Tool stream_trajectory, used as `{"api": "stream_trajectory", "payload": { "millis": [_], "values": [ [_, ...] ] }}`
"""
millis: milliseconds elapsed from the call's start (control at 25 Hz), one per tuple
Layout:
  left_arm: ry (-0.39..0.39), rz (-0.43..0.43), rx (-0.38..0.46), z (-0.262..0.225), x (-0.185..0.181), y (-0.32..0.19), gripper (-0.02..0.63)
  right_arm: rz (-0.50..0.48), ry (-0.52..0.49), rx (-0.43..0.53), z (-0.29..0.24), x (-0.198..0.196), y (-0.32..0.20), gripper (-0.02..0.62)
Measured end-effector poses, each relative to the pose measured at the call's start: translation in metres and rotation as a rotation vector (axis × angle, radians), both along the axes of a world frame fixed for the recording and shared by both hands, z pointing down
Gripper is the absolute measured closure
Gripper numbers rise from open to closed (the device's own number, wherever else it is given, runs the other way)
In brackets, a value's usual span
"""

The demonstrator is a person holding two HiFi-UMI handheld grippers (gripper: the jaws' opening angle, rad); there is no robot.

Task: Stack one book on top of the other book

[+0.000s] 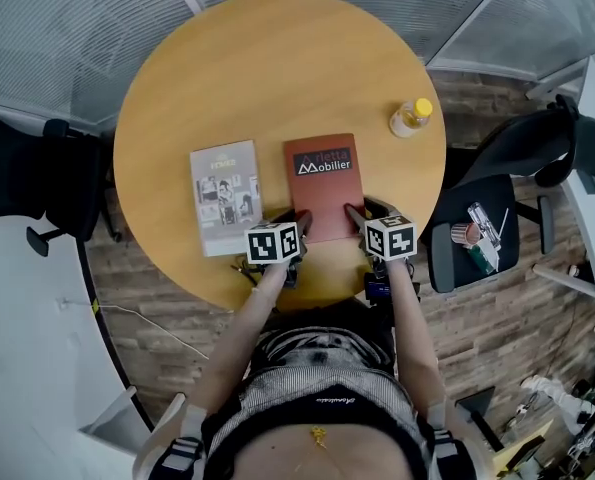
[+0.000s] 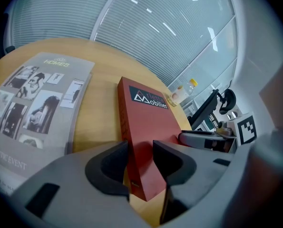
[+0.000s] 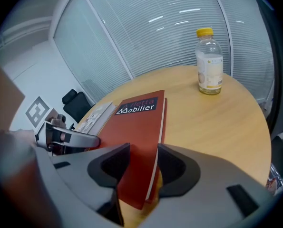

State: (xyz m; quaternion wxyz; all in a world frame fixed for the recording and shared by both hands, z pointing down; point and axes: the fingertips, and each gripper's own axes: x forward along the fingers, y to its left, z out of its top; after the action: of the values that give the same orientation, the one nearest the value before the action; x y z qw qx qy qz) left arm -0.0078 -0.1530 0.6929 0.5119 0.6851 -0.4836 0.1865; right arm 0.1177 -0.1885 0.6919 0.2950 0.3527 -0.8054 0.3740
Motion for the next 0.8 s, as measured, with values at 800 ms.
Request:
{"api": "stream_trajectory", "payload": {
  "millis": [800],
  "values": [
    [-0.035,-0.018,-0.033,-0.015,0.001,0.012,0.448,0.072,-0.048,-0.038,-0.013,0.003,0.008,0.423]
  ]
}}
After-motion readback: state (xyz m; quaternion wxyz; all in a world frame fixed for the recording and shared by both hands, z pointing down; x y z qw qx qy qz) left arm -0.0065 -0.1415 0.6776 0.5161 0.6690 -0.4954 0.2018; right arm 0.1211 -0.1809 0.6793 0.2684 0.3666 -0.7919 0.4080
